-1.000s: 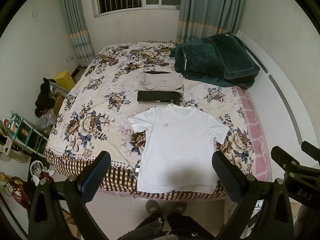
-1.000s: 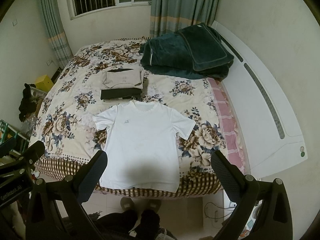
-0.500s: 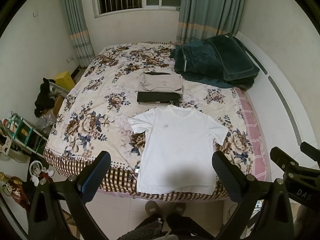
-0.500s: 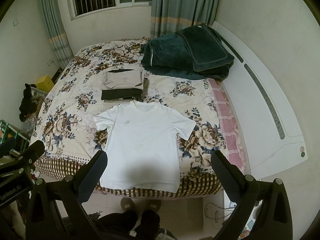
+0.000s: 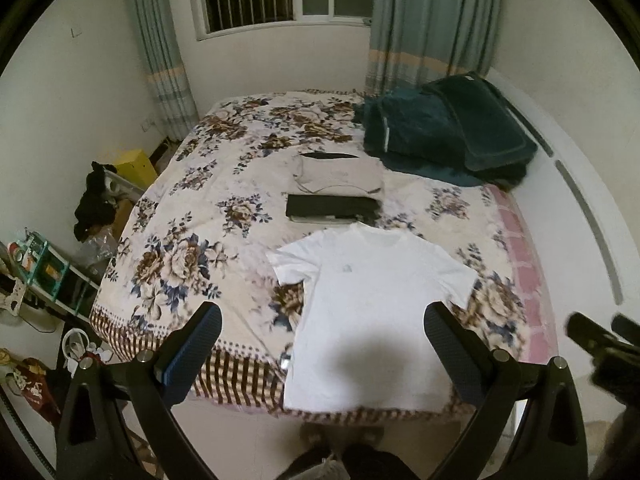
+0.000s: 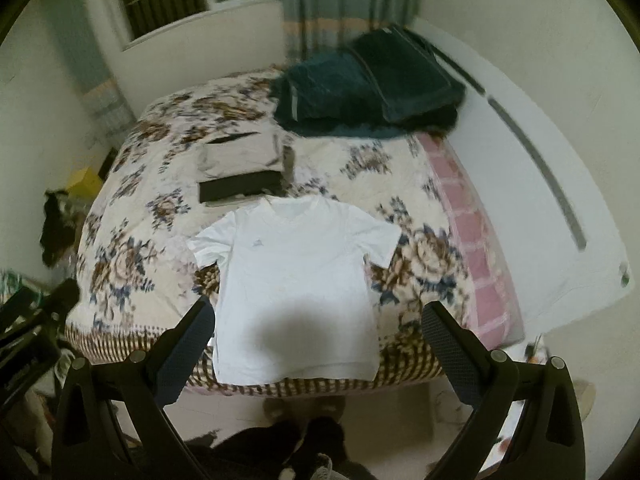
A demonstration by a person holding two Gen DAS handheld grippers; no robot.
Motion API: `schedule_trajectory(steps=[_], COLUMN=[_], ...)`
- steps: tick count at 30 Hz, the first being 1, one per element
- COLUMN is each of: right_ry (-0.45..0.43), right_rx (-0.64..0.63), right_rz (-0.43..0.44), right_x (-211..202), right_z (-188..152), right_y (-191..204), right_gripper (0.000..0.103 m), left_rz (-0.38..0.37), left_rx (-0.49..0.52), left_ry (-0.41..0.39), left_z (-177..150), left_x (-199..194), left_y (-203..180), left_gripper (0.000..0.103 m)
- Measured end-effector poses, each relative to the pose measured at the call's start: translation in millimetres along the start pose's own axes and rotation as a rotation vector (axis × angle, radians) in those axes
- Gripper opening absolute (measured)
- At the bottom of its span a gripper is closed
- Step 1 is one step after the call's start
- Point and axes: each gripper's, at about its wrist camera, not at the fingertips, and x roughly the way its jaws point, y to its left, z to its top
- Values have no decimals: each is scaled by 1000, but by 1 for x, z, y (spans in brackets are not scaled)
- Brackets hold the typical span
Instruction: Fold small clothes
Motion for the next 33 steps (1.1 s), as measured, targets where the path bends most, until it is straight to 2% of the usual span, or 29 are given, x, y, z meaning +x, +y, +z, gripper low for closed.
schedule_trajectory(steps=[4, 10, 16, 20, 22, 24, 26, 28, 31, 33], right_ry=[69, 229, 391, 454, 467, 463, 442, 395, 293, 204], right_rx=[173, 442, 689, 828, 905, 1015, 1120, 1249, 1384, 1418], right_rz=[-45, -92, -34, 0, 34, 94, 167, 248, 273, 273], right_x=[88, 253, 440, 554, 594, 635, 667, 697, 718, 719], right_z=[8, 12, -4, -26, -37, -51, -62, -77, -91, -95], right_y=[-48, -150, -245, -275, -281, -285, -289, -290, -288, -283], right_gripper=[103, 103, 103, 103, 99, 97, 79, 74, 72, 59], left_rz=[64, 146, 257, 287, 293, 311, 321, 322, 308, 293], left_rx=[15, 8, -20, -48, -49, -42, -53, -85, -136, -161], left_ry=[12, 108, 218, 304, 348, 381, 419, 454, 494, 501], left_z=[12, 11, -8, -30, -41, -54, -68, -80, -95, -102], left_x=[70, 194, 318, 394, 431, 464, 492, 513, 538, 548], left_y=[-6, -8, -25, -35, -40, -41, -40, -36, -31, -28], left_gripper=[103, 103, 103, 103, 103, 103, 103, 103, 103, 103])
